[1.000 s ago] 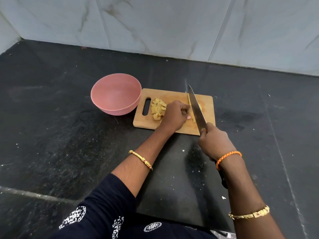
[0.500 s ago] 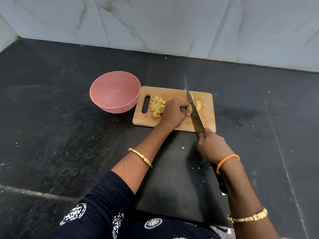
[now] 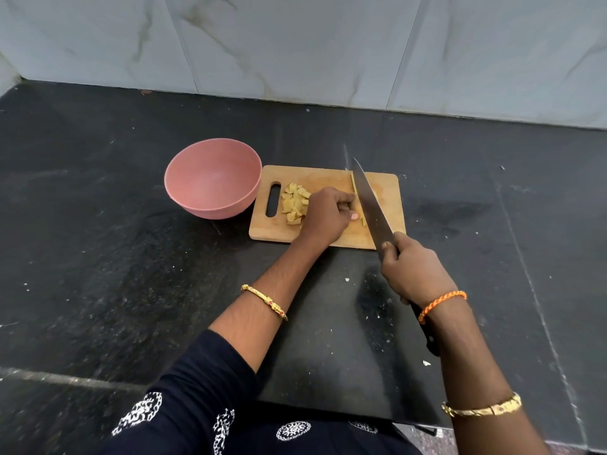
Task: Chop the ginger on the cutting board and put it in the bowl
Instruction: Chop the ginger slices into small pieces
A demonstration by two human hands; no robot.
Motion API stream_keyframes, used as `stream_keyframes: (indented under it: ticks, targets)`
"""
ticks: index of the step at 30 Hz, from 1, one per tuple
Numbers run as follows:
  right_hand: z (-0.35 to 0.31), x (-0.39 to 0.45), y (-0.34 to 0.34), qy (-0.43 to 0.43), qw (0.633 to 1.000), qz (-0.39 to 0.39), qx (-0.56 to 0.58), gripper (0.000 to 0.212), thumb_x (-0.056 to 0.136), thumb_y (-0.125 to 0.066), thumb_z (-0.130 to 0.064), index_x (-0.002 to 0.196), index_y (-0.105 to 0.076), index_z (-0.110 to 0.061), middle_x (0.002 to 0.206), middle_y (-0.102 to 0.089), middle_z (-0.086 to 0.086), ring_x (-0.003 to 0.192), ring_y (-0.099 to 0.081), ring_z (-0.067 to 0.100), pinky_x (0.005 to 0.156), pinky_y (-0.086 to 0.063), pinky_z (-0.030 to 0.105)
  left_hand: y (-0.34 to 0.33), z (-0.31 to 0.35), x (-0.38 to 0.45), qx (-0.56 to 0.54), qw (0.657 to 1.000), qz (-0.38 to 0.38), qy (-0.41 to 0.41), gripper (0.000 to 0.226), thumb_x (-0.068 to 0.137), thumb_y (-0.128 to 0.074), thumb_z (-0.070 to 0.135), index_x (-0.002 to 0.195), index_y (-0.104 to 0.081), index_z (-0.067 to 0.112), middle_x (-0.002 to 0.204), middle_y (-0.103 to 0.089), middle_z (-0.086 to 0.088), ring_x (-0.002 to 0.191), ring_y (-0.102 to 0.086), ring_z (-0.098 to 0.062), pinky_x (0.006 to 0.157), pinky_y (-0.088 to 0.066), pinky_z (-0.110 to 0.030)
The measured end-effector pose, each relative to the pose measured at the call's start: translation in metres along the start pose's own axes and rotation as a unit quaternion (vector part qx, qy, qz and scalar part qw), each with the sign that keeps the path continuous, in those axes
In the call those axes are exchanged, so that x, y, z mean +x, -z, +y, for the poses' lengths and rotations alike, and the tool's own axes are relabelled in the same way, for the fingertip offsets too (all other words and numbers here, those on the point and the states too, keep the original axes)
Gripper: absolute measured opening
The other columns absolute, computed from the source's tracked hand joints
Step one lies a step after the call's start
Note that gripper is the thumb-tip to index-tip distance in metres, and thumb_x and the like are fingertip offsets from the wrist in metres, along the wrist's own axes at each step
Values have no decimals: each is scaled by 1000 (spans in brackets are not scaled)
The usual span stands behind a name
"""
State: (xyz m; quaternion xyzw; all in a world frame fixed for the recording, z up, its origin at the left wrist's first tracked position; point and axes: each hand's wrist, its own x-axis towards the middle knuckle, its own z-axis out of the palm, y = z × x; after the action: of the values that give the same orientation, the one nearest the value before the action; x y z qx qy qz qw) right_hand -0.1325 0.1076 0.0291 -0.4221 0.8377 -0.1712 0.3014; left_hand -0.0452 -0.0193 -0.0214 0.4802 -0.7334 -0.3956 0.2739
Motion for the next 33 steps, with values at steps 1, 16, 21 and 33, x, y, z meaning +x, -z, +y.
stream_keyframes:
  ticks: [1, 16, 21, 33]
  targets:
    - [0, 1, -1, 1, 1000, -2, 0, 18, 99, -35, -25, 94, -48, -12, 92, -57, 17, 64, -52, 25, 69, -53, 38, 0, 0, 0, 1, 1000, -1, -1, 41, 77, -73, 4, 117, -62, 2, 110, -66, -10, 84, -55, -5, 81, -43, -13]
    - [-17, 23, -8, -3, 1000, -14, -5, 20, 100, -33, -22, 107, -47, -10, 89, -52, 14, 78, -54, 29, 74, -53, 40, 4, -2, 3, -24, 1000, -4, 6, 41, 73, -76, 3, 112, -65, -1, 109, -69, -11, 83, -58, -5, 77, -44, -10]
    - [-21, 28, -11, -17, 999, -38, -17, 27, 100, -34, -22, 119, -47, -8, 106, -52, 20, 84, -52, 30, 78, -49, 38, 6, -2, 1, -60, 998, 6, 15, 39, 71, -76, -1, 108, -66, -1, 101, -71, -12, 82, -65, -11, 76, -49, -11]
    - [12, -37, -9, -58, 997, -32, -44, 20, 98, -34, -28, 99, -48, -14, 92, -57, 17, 80, -60, 34, 76, -55, 43, 8, 2, -1, -6, 1000, -25, -7, 41, 77, -71, 0, 117, -62, 2, 109, -69, -10, 85, -59, -8, 77, -46, -12]
